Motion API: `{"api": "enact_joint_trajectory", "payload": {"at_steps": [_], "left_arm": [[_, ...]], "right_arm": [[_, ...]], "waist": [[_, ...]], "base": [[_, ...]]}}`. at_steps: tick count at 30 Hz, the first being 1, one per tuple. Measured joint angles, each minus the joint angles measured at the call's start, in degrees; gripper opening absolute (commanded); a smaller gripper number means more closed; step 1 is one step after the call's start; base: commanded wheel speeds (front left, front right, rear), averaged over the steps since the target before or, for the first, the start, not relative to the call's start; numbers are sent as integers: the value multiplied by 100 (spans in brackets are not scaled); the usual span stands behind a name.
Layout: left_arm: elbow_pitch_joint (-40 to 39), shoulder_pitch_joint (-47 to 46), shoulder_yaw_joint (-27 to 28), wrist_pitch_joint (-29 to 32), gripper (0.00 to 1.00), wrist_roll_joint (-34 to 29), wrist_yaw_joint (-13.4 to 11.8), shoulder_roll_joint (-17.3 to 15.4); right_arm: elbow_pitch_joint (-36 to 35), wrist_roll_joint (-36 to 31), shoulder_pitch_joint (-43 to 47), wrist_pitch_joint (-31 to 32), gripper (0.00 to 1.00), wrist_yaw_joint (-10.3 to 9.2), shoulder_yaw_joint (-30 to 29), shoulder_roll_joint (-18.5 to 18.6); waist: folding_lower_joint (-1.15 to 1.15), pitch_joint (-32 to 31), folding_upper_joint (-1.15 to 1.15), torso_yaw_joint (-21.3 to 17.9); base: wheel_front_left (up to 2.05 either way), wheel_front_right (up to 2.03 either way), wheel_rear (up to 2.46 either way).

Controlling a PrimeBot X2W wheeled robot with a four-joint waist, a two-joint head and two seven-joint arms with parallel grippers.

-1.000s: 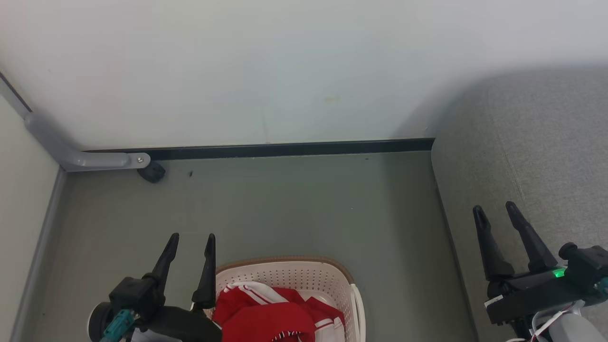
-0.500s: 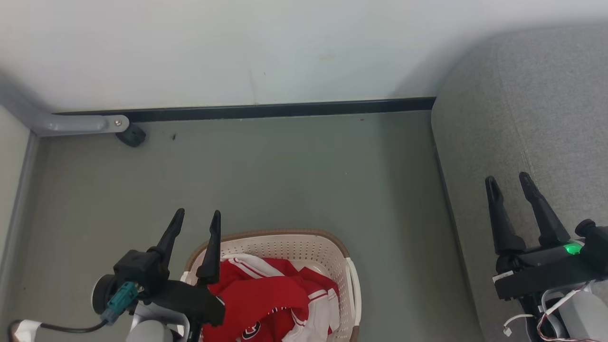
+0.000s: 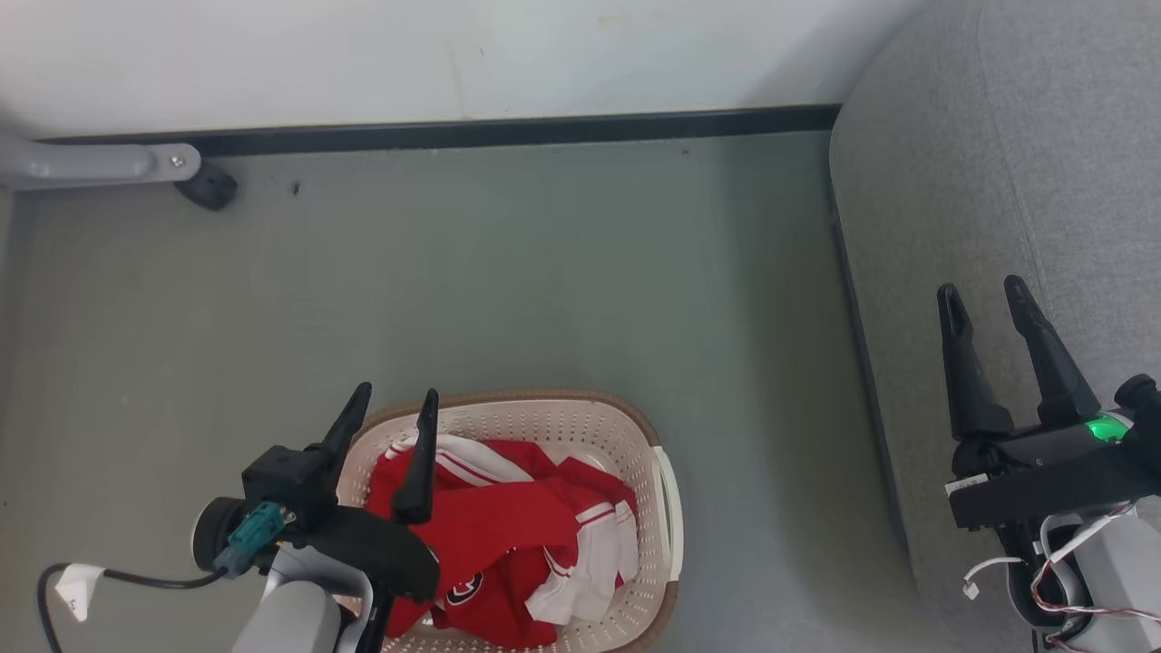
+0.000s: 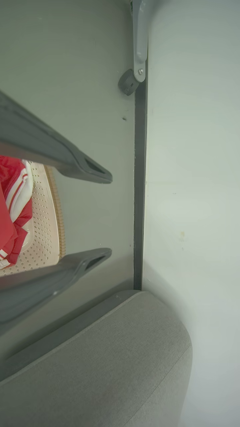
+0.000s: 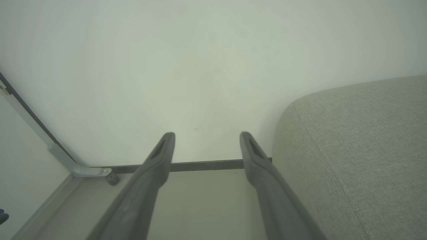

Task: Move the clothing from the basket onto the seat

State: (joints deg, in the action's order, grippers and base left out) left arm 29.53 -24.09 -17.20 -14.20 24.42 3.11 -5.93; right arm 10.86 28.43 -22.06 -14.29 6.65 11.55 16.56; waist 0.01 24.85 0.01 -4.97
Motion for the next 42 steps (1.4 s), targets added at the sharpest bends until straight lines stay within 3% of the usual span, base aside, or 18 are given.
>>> {"api": "enact_joint_trajectory", "payload": {"at_steps": [23,42], "left_arm": [[1390,-780,-595,456,100,-133,286,178],[2431,-1542,-1070,868,100,-405,352,209]], "right_arm": [[-225,-12,-456,-2,100,42,-34,-57],[-393,30,-919,-25,100,42,169,-81]], "waist": [[0,847,0,-198],[0,1614,0,-371]], "base": [[0,0,0],[0,0,0]]}}
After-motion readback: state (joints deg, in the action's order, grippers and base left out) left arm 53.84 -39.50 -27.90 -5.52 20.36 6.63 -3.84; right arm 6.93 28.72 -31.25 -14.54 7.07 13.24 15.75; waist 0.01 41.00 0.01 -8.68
